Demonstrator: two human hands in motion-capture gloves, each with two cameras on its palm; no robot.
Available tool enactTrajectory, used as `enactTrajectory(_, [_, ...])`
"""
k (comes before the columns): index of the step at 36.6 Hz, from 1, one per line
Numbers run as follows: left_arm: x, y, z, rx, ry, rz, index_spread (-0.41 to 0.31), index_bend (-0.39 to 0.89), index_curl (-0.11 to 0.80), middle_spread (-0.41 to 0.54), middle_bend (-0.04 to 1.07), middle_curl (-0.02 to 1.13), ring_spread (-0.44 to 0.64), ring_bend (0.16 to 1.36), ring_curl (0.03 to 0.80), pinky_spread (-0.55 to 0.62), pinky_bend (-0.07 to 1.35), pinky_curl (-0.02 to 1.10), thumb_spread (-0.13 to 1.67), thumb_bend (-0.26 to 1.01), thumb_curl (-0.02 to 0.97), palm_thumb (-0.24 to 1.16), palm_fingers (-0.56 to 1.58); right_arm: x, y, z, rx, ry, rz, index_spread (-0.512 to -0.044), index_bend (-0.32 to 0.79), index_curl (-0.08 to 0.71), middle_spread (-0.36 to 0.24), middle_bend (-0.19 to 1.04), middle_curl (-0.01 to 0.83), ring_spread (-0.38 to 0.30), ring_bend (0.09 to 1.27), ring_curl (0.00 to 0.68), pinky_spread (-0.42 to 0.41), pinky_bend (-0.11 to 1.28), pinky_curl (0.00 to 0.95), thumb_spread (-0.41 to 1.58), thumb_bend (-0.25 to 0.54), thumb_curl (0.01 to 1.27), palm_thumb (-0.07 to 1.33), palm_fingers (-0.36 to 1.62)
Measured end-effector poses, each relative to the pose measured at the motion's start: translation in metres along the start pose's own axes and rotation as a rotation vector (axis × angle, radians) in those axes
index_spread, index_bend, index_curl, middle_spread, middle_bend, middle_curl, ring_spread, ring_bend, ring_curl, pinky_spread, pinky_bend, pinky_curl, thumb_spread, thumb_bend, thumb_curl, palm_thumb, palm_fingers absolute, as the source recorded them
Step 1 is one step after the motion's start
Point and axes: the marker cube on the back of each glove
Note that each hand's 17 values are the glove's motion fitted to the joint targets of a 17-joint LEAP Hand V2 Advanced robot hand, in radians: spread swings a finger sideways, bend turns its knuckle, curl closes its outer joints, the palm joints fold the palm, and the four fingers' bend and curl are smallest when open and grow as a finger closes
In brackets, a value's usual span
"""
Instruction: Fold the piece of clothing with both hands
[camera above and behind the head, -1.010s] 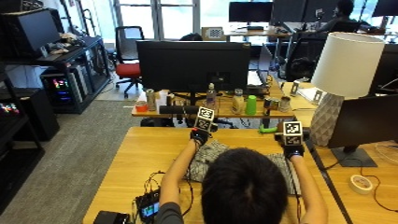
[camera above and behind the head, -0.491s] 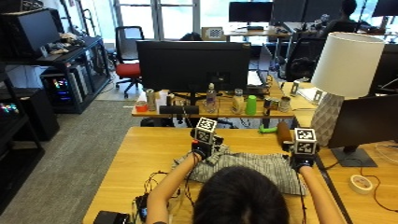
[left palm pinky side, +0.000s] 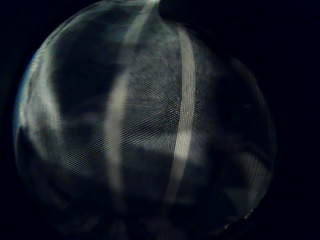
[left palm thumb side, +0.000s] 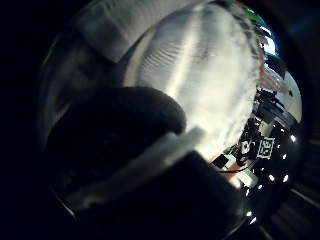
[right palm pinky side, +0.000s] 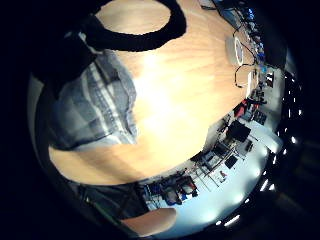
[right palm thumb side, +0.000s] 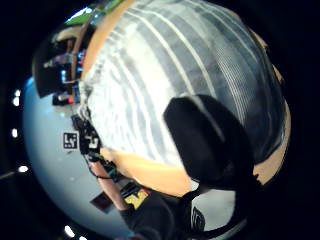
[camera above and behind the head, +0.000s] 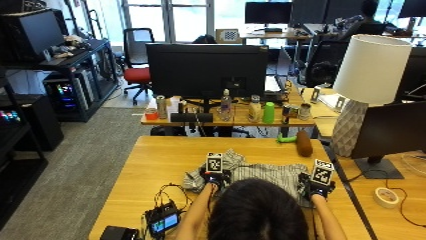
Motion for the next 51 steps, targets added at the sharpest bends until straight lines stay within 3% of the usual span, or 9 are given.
enactTrajectory(8, [0.0, -0.002, 0.009, -0.042, -0.046, -0.012, -0.138, 0.07, 0.185, 0.225, 0.17, 0.24, 0.44, 0.6, 0.355, 0.47, 0.76, 0.4, 1.03, -0.09, 0.097, -0.12, -0.11, -0.007, -0.004, 0.011, -0.049, 0.047, 0.016, -0.415, 0.07, 0.091, 0.012, 0.16, 0.333, 0.014, 0.65, 0.407, 0.061, 0.85, 0.42, 1.31, 0.035, 0.2, 0.61, 0.37])
enactTrajectory(16, [0.001, 0.0, 0.009, -0.061, -0.053, -0.006, -0.148, 0.09, 0.171, 0.249, 0.17, 0.25, 0.5, 0.6, 0.338, 0.49, 0.76, 0.38, 0.99, -0.08, 0.091, -0.11, -0.1, -0.013, -0.005, 0.014, -0.064, 0.052, 0.027, -0.405, 0.04, 0.073, 0.033, 0.21, 0.34, -0.029, 0.71, 0.417, -0.024, 0.89, 0.419, 1.28, 0.055, 0.25, 0.72, 0.43])
enactTrajectory(21, [0.002, -0.001, 0.008, -0.056, -0.046, -0.002, -0.151, 0.09, 0.163, 0.256, 0.17, 0.25, 0.51, 0.6, 0.329, 0.49, 0.75, 0.38, 0.98, -0.07, 0.091, -0.1, -0.09, -0.02, -0.011, 0.007, 0.035, 0.055, 0.021, -0.387, 0.06, 0.077, 0.008, 0.26, 0.363, -0.092, 0.75, 0.418, -0.094, 0.87, 0.402, 1.26, 0.068, 0.27, 0.79, 0.64])
enactTrajectory(26, [0.0, 0.0, 0.008, -0.063, -0.051, -0.035, -0.152, 0.09, 0.16, 0.26, 0.17, 0.25, 0.52, 0.61, 0.324, 0.49, 0.76, 0.37, 0.97, -0.07, 0.091, -0.1, -0.08, -0.031, -0.009, 0.006, 0.079, 0.045, -0.038, -0.35, 0.06, 0.083, -0.033, 0.3, 0.388, -0.159, 0.79, 0.425, -0.215, 0.88, 0.388, 1.19, 0.096, 0.3, 0.9, 0.94])
enactTrajectory(28, [0.0, 0.0, 0.008, -0.063, -0.052, -0.038, -0.153, 0.09, 0.158, 0.261, 0.17, 0.25, 0.52, 0.61, 0.321, 0.49, 0.76, 0.37, 0.97, -0.07, 0.091, -0.1, -0.09, -0.033, -0.009, 0.006, 0.097, 0.053, -0.048, -0.341, 0.04, 0.081, -0.043, 0.28, 0.387, -0.17, 0.77, 0.421, -0.235, 0.88, 0.385, 1.18, 0.088, 0.31, 0.91, 0.93])
enactTrajectory(29, [0.0, 0.0, 0.008, -0.063, -0.052, -0.035, -0.153, 0.09, 0.158, 0.261, 0.17, 0.25, 0.52, 0.61, 0.322, 0.49, 0.76, 0.37, 0.97, -0.07, 0.093, -0.09, -0.08, -0.035, -0.007, 0.007, 0.095, 0.057, -0.054, -0.323, 0.09, 0.103, -0.06, 0.3, 0.401, -0.186, 0.81, 0.442, -0.259, 0.86, 0.391, 1.15, 0.109, 0.32, 0.97, 1.06])
enactTrajectory(31, [0.0, 0.0, 0.008, -0.064, -0.05, -0.023, -0.153, 0.1, 0.158, 0.262, 0.17, 0.25, 0.52, 0.61, 0.319, 0.49, 0.76, 0.37, 0.96, -0.07, 0.093, -0.09, -0.08, -0.037, -0.003, 0.008, 0.088, 0.061, -0.068, -0.309, 0.1, 0.114, -0.072, 0.29, 0.403, -0.198, 0.81, 0.441, -0.277, 0.83, 0.385, 1.12, 0.114, 0.33, 1.0, 1.12])
enactTrajectory(38, [0.002, 0.001, 0.008, -0.063, -0.039, -0.008, -0.154, 0.1, 0.156, 0.263, 0.17, 0.25, 0.52, 0.61, 0.312, 0.49, 0.76, 0.36, 0.97, -0.07, 0.097, -0.09, -0.08, -0.04, -0.007, 0.01, 0.151, 0.05, -0.111, -0.277, 0.14, 0.174, -0.106, 0.29, 0.427, -0.221, 0.8, 0.458, -0.311, 0.77, 0.388, 1.04, 0.113, 0.35, 1.09, 1.22])
enactTrajectory(51, [0.004, 0.014, -0.001, -0.026, -0.011, 0.047, -0.147, 0.09, 0.154, 0.267, 0.17, 0.25, 0.52, 0.63, 0.306, 0.47, 0.79, 0.36, 0.97, -0.06, 0.11, -0.07, -0.04, -0.023, 0.005, -0.011, 0.033, 0.034, -0.118, -0.243, 0.17, 0.27, -0.126, 0.34, 0.464, -0.222, 0.77, 0.456, -0.316, 0.69, 0.387, 0.94, 0.079, 0.38, 1.16, 1.31])
